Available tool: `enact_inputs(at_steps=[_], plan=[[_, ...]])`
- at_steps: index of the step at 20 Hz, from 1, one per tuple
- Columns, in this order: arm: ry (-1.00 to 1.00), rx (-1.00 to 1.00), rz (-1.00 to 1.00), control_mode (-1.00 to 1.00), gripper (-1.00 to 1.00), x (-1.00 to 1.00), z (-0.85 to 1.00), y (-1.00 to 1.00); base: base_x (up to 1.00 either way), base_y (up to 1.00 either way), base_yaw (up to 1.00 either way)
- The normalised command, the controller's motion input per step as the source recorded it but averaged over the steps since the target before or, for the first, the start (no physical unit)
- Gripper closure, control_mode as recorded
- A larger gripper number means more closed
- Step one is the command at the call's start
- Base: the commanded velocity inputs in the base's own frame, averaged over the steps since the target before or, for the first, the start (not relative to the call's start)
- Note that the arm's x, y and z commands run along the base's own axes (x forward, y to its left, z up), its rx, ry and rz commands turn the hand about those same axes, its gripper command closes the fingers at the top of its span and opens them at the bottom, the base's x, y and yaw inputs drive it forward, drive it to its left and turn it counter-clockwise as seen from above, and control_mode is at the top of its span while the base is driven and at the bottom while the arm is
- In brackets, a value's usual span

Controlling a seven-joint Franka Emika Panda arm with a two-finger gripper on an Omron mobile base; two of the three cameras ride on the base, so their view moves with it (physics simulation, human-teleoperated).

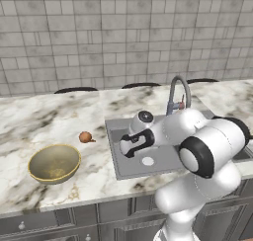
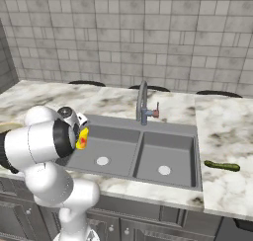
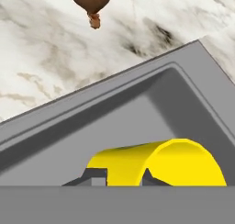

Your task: Remove the squash and onion from the sink. Then move the bowl and cup from the counter to the sink for washing.

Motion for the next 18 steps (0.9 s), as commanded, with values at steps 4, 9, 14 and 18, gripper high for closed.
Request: enact_inputs(at_steps=[4, 9, 14, 18], plan=[[0.0, -0.08, 0.16, -1.0, 1.0, 0.14, -0.22, -0.02, 0.0, 0.0, 0.0], [-0.02, -0.08, 0.15, -1.0, 1.0, 0.12, -0.19, 0.0, 0.0, 0.0, 0.0], [-0.02, -0.05, 0.15, -1.0, 1.0, 0.11, -0.18, 0.0, 0.0, 0.0, 0.0], [-0.02, -0.01, 0.15, -1.0, 1.0, 0.08, -0.16, 0.0, 0.0, 0.0, 0.0]])
